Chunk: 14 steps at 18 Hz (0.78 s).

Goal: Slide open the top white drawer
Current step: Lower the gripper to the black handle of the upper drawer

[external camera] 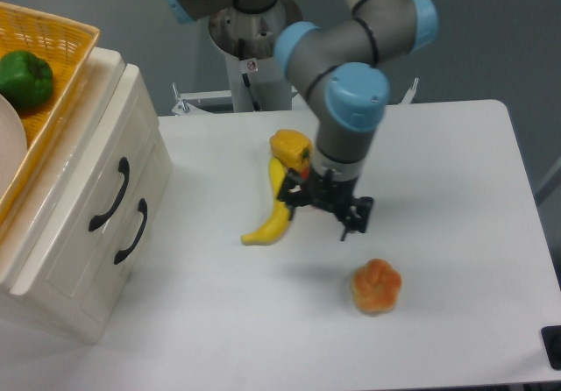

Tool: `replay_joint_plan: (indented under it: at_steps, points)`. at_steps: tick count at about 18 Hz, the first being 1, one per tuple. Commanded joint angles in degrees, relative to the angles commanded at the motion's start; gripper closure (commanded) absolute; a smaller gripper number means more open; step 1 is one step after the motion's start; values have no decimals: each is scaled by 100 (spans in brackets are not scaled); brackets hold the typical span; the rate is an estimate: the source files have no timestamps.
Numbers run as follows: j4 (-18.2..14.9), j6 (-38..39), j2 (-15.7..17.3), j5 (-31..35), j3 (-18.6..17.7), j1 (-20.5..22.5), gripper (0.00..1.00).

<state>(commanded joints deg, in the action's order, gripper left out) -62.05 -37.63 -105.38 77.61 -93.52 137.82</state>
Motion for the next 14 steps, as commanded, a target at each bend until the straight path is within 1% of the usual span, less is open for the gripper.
replay_joint_plan:
  at_steps: [2, 4, 6, 9, 10, 12, 14]
  points:
    - [-61, 220, 44, -35, 0, -158, 0]
    - [-271, 422, 79, -53, 18, -308, 0]
    - [-683, 467, 88, -219, 35, -448, 0]
    - [-1527, 450, 79, -754, 245, -484, 0]
    - [-1677, 450, 71, -956, 333, -484, 0]
    - [-1810, 450, 71, -1369, 474, -528, 0]
    - [-1854, 458, 79, -1538, 545, -572, 0]
